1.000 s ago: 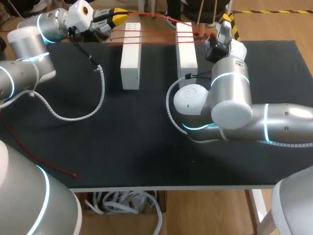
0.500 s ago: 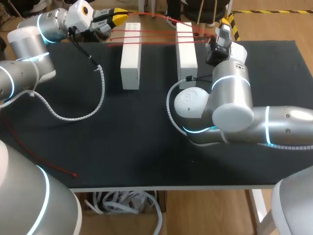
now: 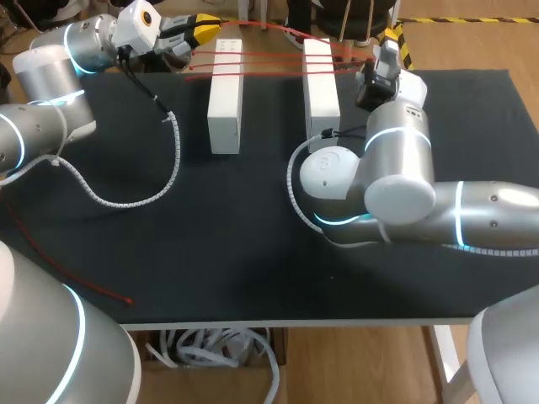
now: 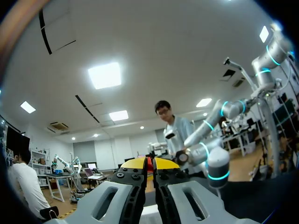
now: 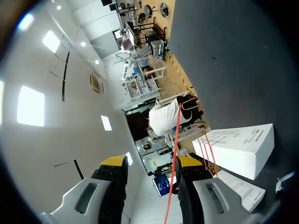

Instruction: Grab the tape and strap the tape.

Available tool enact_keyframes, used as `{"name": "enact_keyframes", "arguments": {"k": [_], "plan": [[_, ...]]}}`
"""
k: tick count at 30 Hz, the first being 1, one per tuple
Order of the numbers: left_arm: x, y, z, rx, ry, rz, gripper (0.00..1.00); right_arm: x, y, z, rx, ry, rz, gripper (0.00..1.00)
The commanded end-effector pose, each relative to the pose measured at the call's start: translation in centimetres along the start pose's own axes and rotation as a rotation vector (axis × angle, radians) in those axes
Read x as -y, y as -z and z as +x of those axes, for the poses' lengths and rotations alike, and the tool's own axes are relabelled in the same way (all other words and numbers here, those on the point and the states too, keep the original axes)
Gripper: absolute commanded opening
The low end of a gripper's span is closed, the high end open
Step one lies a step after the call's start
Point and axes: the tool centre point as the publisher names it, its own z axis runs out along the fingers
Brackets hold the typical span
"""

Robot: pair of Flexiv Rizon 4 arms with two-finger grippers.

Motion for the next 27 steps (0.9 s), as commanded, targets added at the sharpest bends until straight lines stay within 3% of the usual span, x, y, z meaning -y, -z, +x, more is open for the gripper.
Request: {"name": "enact_keyframes", "arguments": {"k": [1,19,22,23,24,27], "plan": [[0.2,-0.2,0.2,0.008,-0.002,-0.006,0.00,0.3,-0.4,-0.2,-0.008,-0.001,-0.011,0.43],[0.2,-0.2,0.2,0.008,-0.002,-0.006,0.00,-0.7,-0.8,0.0,-0.008,0.009,-0.011,0.40],[0.2,-0.2,0.2,0.008,-0.002,-0.006,0.00,-0.6,-0.7,-0.1,-0.006,0.010,-0.010,0.24],[0.2,-0.2,0.2,0.008,-0.002,-0.006,0.00,-0.6,-0.7,-0.1,-0.006,0.011,-0.008,0.08],[0.2,-0.2,0.2,0.008,-0.002,-0.006,0.00,-0.6,-0.6,-0.1,-0.007,0.013,-0.004,0.00],[0.2,-0.2,0.2,0.008,-0.002,-0.006,0.00,-0.6,-0.6,-0.2,-0.011,0.023,0.005,0.00]]}}
